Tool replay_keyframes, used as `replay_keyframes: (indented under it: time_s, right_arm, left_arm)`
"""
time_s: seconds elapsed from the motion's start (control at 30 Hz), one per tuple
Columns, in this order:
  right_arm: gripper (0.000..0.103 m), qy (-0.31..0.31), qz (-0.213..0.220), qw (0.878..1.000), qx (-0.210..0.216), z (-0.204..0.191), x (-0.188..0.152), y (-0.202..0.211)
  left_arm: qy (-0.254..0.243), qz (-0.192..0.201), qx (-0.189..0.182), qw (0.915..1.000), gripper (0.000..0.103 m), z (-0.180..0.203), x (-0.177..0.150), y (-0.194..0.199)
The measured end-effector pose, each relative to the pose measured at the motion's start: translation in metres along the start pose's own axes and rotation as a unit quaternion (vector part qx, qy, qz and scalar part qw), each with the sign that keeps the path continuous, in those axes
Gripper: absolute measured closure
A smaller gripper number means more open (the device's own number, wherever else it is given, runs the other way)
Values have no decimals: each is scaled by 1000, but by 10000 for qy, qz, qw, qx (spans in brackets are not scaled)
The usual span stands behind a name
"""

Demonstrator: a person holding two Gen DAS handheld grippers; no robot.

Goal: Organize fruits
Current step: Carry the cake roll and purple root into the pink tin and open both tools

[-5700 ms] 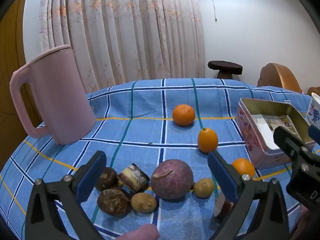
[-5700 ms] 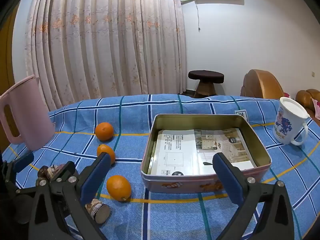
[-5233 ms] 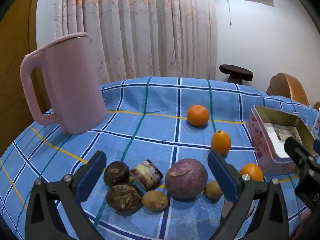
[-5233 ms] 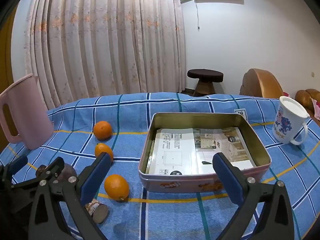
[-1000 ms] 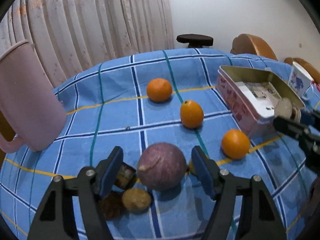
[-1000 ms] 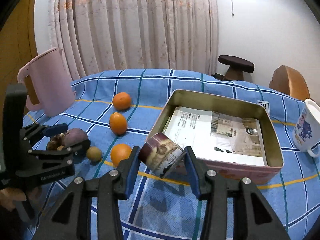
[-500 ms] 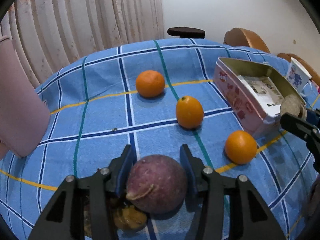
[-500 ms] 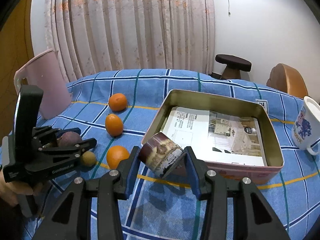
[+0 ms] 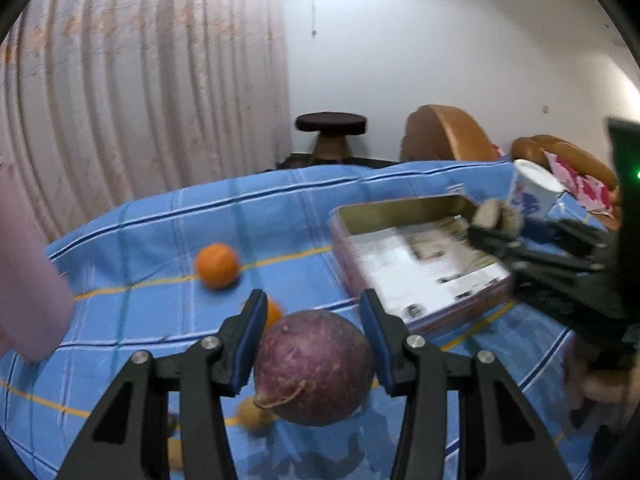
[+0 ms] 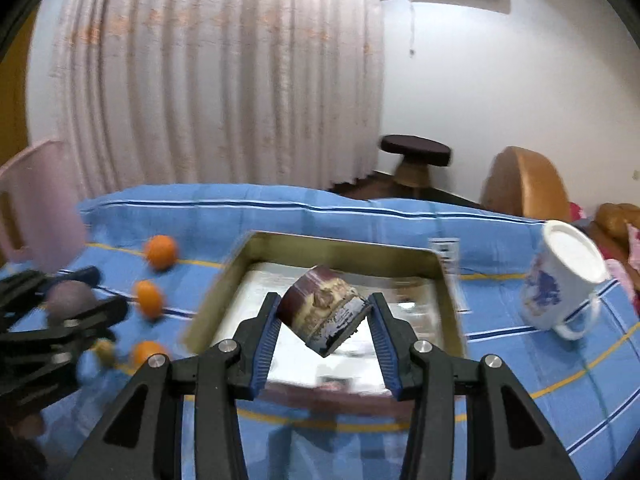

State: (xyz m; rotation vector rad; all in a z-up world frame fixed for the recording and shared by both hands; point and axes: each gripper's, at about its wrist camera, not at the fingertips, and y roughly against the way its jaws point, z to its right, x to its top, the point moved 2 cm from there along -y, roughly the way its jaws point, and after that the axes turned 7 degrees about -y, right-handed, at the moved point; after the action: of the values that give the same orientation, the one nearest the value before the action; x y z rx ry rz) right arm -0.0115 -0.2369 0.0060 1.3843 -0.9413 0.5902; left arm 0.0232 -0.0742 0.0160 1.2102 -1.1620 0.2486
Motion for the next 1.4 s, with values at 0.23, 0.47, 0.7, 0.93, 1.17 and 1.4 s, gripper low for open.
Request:
replay_keyframes:
  time_s: [0.23, 0.47, 0.7, 0.93, 1.17, 1.4]
  right_arm:
    - [57, -186, -385, 9989, -182, 38, 1, -31]
    - [56, -100, -680, 9976, -16, 40, -4, -47]
    - [56, -102, -898, 9959, 69, 41, -8, -60]
    - [54, -173, -892, 9955, 253, 40, -7, -58]
    - [38, -1015, -123, 9896, 1013, 61, 12, -23]
    - [38, -1525, 384, 9876, 16, 91, 12, -6]
  left_arm:
    - [-129, -3, -326, 9994, 53, 41, 28, -30]
    - [-237, -239, -344, 9988, 54, 58, 34, -63]
    - [-144, -195, -325, 9992, 59, 57, 35, -71]
    - [36, -121, -312, 9994, 40, 47, 37, -63]
    - [195, 466, 415, 9979, 2, 14, 45, -16]
    - [295, 446, 904, 9945, 2, -20, 21, 6]
